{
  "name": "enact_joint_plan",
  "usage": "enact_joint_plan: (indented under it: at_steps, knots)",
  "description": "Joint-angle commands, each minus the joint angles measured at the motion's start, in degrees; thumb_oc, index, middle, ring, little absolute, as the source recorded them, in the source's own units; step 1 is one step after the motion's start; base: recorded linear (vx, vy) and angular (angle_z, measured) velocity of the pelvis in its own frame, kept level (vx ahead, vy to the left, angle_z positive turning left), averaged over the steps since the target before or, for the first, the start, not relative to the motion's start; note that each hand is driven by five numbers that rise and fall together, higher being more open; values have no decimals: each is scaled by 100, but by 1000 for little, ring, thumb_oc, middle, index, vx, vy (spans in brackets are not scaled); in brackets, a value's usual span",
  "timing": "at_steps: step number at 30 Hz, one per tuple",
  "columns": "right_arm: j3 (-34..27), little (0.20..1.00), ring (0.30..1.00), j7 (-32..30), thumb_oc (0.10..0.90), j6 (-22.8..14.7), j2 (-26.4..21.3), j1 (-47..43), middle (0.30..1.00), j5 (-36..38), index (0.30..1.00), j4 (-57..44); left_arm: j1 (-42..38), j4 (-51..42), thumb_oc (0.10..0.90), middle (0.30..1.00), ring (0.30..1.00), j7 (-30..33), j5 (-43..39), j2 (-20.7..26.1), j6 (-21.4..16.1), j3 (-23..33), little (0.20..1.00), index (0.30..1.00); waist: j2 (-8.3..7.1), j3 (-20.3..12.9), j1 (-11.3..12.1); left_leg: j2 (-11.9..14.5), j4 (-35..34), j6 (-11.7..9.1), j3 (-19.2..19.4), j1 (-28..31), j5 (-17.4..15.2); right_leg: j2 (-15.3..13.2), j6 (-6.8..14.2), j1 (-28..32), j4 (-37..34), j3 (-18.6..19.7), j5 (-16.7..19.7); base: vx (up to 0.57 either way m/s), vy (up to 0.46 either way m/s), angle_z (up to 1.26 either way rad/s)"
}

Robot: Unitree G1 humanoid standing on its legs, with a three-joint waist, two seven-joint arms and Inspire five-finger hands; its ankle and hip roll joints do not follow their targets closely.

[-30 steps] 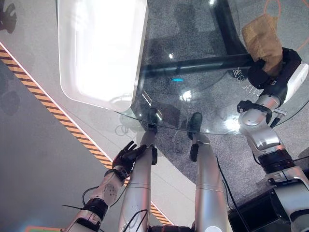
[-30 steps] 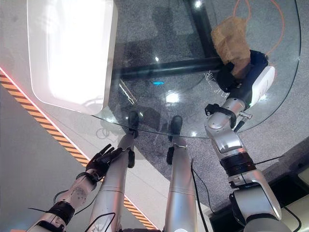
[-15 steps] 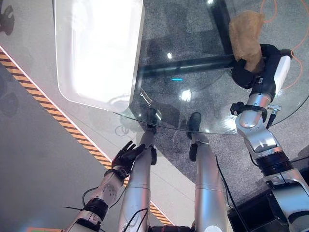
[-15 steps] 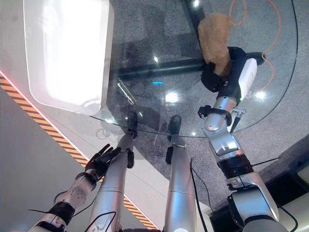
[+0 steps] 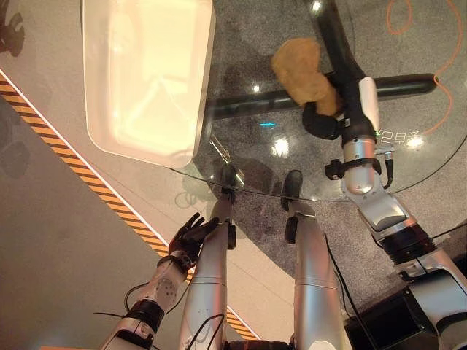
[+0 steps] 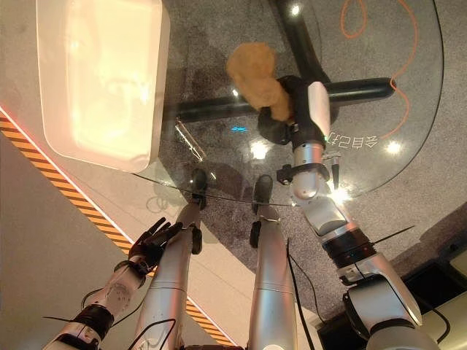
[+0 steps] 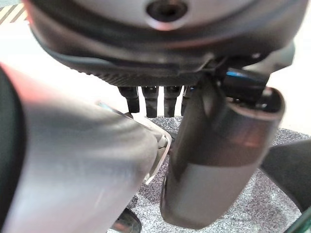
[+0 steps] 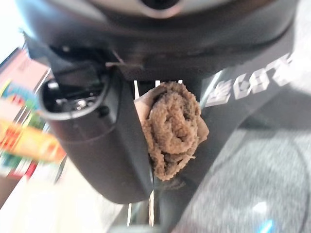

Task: Wipe the table with a cloth and put it in the basket.

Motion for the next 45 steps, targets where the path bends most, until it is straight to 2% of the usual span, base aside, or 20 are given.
enact_joint_plan:
  at_steps: [1,10,15,18,27,33,45]
  knots:
    - [565,200,300,750,100,-441,-94,157,300,-113,300,-701,583,-44,800,900,900,-167,42,-107,61,-168,900,900,184,-108,75,-295,684,214,428,-144,-717,216,214,101,-1050,-312,730,0,0,0]
    - [1116,200,300,1750,100,-426,-176,19,300,151,300,-738,491,-45,800,900,900,-158,23,-37,86,-236,900,900,172,-108,121,-310,730,201,409,-162,-705,174,210,93,-999,-380,715,1,-7,3]
    - [1197,200,300,1511,100,-453,-255,39,300,630,300,-703,428,-18,800,900,900,-136,-71,46,146,-275,900,900,150,-108,129,-311,728,214,407,-100,-688,156,208,152,-1007,-408,724,-1,-16,8]
    - [984,200,300,1216,100,-575,-222,126,300,894,300,-700,475,1,800,900,900,-153,-87,49,113,-279,900,900,128,-108,113,-302,713,217,399,-49,-694,173,203,197,-1009,-413,720,0,0,0]
    - [447,200,300,1066,100,-635,-222,542,300,797,300,-1010,615,-46,800,900,900,-214,-156,35,40,-152,900,900,21,-108,46,-281,663,242,390,249,-747,227,200,480,-1023,-395,682,-6,-8,0]
    - [-162,200,300,800,100,-864,-160,1063,300,863,300,-1148,878,18,800,900,900,-513,-267,41,-59,106,900,900,-86,-108,18,-291,490,256,352,698,-728,296,181,990,-1178,-412,658,-41,-34,-1]
    - [-664,200,300,839,100,-869,-81,1657,300,696,300,-1584,1309,-672,800,900,900,-984,-689,163,-21,377,900,900,-249,-108,112,-279,103,272,205,1543,-689,356,142,1885,-1386,-541,537,-39,-62,2]
